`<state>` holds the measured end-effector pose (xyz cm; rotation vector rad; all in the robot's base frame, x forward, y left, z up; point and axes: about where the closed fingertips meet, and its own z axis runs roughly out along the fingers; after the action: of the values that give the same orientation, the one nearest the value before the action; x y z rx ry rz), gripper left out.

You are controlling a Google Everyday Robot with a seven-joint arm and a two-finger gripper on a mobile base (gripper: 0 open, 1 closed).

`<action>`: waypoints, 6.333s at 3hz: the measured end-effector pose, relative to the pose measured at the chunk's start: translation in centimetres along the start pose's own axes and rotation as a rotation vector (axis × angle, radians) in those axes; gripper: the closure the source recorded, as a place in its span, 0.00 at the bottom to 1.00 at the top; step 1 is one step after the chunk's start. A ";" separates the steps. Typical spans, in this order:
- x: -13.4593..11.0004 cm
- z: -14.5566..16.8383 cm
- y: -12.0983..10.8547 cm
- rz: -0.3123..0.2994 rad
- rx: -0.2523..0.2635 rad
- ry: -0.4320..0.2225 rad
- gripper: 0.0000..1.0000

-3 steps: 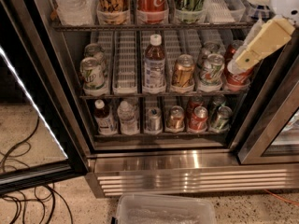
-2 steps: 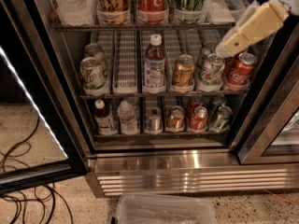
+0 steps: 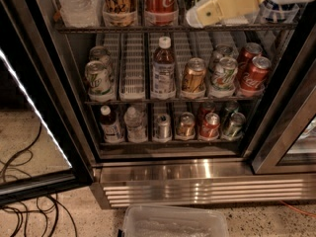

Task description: Pick green can from top shelf of fridge

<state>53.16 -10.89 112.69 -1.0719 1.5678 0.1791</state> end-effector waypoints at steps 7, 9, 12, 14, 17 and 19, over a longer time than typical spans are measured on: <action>1.6 5.7 1.9 0.271 0.107 0.028 0.00; 5.2 4.6 2.2 0.358 0.293 0.032 0.00; 6.7 4.7 2.4 0.457 0.335 0.022 0.00; 6.8 5.8 1.0 0.459 0.380 -0.028 0.04; 8.2 4.0 -2.8 0.428 0.481 -0.061 0.23; 6.5 3.8 -4.9 0.396 0.510 -0.117 0.23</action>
Offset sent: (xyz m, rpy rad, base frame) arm 0.0367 0.0576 0.0123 0.2956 -0.0439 0.0669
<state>59.81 -14.68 108.10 -0.3451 1.5896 0.0970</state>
